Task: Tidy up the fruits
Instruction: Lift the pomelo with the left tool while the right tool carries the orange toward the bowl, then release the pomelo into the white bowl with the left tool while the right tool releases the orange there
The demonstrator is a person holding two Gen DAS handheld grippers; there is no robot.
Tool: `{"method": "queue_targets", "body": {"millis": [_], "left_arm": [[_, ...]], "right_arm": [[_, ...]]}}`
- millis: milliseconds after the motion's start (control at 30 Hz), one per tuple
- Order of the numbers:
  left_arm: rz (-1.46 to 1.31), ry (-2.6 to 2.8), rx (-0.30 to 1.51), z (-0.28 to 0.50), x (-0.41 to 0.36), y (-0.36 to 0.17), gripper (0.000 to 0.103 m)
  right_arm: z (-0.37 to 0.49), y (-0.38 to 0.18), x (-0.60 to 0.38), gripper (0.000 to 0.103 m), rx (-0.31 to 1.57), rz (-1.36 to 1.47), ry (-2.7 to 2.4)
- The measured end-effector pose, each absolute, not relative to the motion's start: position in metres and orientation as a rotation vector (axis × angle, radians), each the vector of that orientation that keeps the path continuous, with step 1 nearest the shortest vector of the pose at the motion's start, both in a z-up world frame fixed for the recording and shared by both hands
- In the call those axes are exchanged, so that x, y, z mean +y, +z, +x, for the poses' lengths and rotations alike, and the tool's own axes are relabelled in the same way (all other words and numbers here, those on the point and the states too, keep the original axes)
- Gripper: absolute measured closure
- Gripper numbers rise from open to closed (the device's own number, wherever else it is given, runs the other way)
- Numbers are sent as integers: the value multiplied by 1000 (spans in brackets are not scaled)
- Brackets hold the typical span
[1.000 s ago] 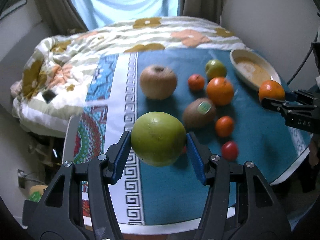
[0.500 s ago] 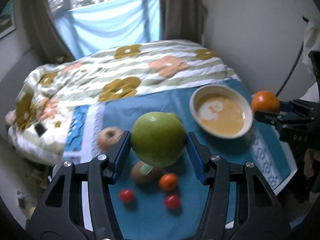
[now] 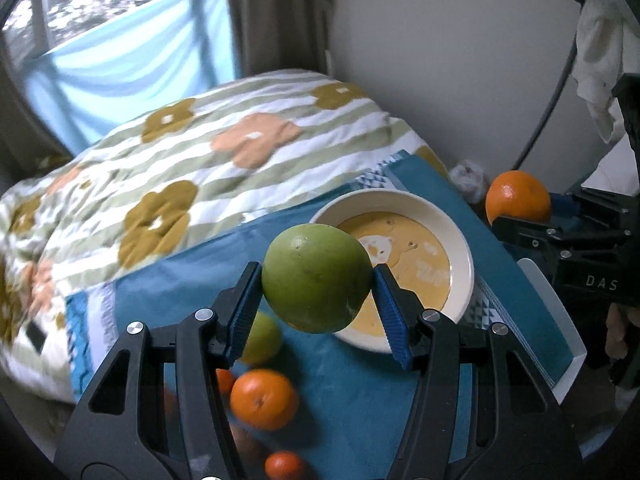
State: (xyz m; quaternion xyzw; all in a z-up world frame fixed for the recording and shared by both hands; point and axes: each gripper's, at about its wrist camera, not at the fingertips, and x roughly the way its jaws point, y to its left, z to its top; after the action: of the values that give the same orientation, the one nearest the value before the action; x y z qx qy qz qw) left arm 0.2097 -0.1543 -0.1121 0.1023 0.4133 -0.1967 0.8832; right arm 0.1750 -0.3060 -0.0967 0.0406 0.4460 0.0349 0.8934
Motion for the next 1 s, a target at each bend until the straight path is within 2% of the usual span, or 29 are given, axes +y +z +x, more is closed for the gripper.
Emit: {"method": "queue_targets", "body": {"millis": [567,833,900,933,1000], "left_arm": [[413,-606,956,293,-229,-190,43],[441,-641,958,308,-241,-202,41],[421,-645,943,308,-239,-198,16],[406,-643,929,307,-237,-193,0],[370,-650,904,306,-231,-184,0]], "right_arm": [[209,-134,-340,49,989,190,-105],[214,-144,-349,49,1005,222,-135],[214,-145,-351,49,1005,225,-138],[215,-145,-352,49,1006,227,-138],[215,-145,-353,49,1004,230,-137]]}}
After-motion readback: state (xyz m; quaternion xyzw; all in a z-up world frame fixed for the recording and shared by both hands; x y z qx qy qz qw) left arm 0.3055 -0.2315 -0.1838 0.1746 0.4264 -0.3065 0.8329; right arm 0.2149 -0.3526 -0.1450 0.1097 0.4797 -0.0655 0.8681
